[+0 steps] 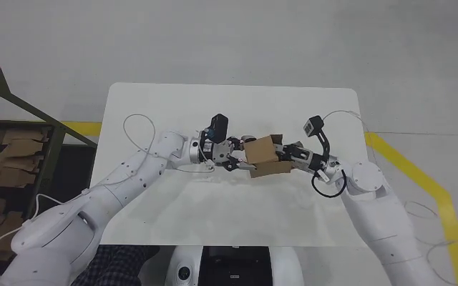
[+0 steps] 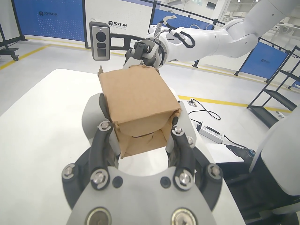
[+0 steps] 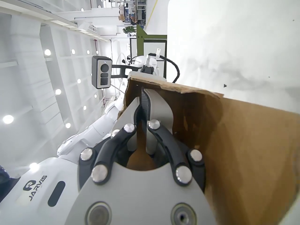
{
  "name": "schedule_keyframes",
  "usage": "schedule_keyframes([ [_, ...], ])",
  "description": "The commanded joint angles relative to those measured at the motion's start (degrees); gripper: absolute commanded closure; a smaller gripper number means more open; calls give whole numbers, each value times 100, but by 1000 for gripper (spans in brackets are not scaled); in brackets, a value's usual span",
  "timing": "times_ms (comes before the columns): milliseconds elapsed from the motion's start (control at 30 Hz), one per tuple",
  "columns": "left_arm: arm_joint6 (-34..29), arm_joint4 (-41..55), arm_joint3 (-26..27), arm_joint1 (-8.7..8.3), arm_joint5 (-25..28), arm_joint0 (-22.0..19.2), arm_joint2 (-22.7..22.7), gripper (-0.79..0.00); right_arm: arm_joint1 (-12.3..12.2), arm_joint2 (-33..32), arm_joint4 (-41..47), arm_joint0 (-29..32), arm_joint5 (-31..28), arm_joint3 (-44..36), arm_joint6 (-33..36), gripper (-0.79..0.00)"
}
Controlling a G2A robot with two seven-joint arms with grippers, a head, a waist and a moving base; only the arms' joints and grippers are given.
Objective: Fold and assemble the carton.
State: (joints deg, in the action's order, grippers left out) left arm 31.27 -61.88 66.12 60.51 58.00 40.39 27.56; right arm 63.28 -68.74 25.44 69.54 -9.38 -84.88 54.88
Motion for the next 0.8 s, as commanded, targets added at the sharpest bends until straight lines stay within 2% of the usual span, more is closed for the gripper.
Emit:
schedule_keyframes([
  [0, 6, -35, 22, -4, 0, -8, -25, -474, 16, 79, 24, -56, 4, 80, 50, 0],
  [100, 24, -74, 30, -10, 0, -28, -62, -511, 45, 191, 228, -142, 14, 209, 243, 0],
  [233, 45, -77, -7, -13, 0, -68, -107, -643, 63, 238, 366, -222, -46, 354, 390, 0],
  [267, 47, -72, -15, -12, 0, -80, -118, -619, 65, 244, 375, -234, -58, 376, 402, 0],
  [333, 51, -41, -31, -9, 0, -98, -137, -416, 66, 237, 345, -239, -93, 404, 354, 0],
  [367, 54, -33, -28, -8, 0, -108, -149, -382, 64, 217, 298, -233, -121, 410, 281, 0],
  [533, 77, -25, -53, -9, 0, -135, -197, -366, 35, 46, 224, -148, -177, 369, 66, 0],
  [633, 76, 6, -98, 2, 0, -151, -240, -342, 21, 8, 199, -90, -118, 311, 87, 0],
  [767, 67, 56, -135, 25, 0, -177, -294, -351, 33, 91, 302, -59, -47, 292, 209, 0],
])
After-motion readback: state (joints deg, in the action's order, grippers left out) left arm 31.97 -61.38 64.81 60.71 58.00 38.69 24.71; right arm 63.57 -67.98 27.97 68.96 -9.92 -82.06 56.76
